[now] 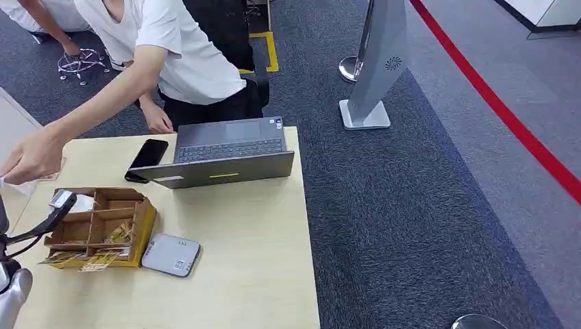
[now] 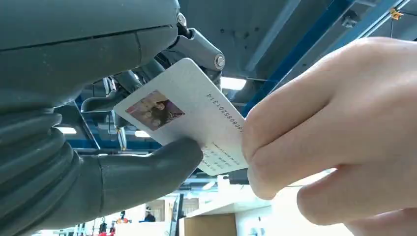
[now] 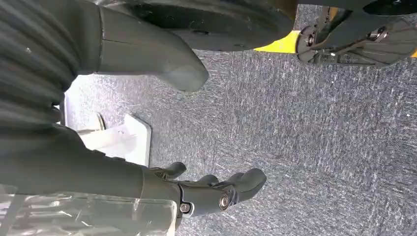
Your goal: Pass the card to the sensor for recognition and then transmit it.
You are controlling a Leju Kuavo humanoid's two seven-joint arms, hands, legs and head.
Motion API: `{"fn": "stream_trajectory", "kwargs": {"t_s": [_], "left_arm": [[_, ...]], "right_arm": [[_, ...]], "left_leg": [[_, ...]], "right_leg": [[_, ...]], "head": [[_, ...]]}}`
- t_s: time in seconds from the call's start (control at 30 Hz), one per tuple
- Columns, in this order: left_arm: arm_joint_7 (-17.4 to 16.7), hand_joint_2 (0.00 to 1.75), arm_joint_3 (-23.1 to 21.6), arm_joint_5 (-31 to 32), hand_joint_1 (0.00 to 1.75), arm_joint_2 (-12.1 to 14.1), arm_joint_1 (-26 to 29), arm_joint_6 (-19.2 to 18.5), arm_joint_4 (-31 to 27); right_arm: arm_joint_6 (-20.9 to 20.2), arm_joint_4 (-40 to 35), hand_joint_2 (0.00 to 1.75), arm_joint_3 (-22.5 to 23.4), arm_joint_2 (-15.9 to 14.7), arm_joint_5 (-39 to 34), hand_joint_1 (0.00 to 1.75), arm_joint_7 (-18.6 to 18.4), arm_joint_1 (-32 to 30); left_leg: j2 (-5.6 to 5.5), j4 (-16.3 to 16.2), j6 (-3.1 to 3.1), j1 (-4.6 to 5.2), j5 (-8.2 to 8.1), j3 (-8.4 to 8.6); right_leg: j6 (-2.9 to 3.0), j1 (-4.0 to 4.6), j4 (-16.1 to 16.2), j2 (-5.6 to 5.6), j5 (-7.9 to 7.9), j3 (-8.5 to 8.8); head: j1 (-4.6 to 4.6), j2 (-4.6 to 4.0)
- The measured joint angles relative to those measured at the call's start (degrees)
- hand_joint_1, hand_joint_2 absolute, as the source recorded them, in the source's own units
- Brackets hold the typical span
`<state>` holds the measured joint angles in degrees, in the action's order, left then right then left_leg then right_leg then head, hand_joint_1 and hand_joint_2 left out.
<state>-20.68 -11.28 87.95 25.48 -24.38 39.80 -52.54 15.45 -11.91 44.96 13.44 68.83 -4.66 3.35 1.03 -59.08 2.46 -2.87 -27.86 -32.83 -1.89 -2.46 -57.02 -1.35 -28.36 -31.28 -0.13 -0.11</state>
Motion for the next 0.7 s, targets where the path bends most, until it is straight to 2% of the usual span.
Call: {"fn": "stream_trajectory", "kwargs": {"t_s": [0.53, 0.57, 0.63, 0.7], "left_arm": [[0.42, 1.75, 0.18, 0.0, 1.75, -1.6, 0.28, 0.0, -0.57], [0.46, 1.75, 0.31, 0.0, 0.0, -1.75, 0.31, 0.0, -0.57], [0.72, 1.75, 0.59, 0.0, 0.0, -2.01, 0.42, 0.0, -0.57], [2.56, 1.75, 1.33, 0.0, 0.0, -2.4, 0.69, 0.0, -0.59]], "right_arm": [[0.0, 0.0, 1.75, 0.0, -0.02, 0.02, 0.0, 0.0, -0.01], [0.07, 0.0, 1.75, 0.0, -0.02, 0.02, 0.0, -0.07, -0.01], [0.07, 0.0, 1.75, 0.0, -0.02, 0.02, 0.0, -0.24, -0.01], [0.07, 0.0, 1.75, 0.0, -0.02, 0.02, 0.0, -0.37, -0.01]], "left_leg": [[0.0, 0.0, 0.0, 0.0, 0.0, 0.0], [-0.01, 0.0, 0.0, 0.0, 0.0, -0.01], [-0.01, 0.0, 0.0, 0.0, 0.0, 0.0], [-0.06, 0.0, 0.0, 0.0, 0.0, -0.01]], "right_leg": [[0.0, 0.0, -0.01, 0.01, 0.0, 0.01], [0.0, 0.0, -0.01, 0.01, 0.0, 0.01], [0.0, 0.0, -0.01, 0.01, 0.0, 0.01], [0.0, 0.0, -0.01, 0.06, 0.0, 0.02]], "head": [[0.0, 0.0], [0.0, 0.0], [0.0, 0.0], [0.0, 0.0]]}}
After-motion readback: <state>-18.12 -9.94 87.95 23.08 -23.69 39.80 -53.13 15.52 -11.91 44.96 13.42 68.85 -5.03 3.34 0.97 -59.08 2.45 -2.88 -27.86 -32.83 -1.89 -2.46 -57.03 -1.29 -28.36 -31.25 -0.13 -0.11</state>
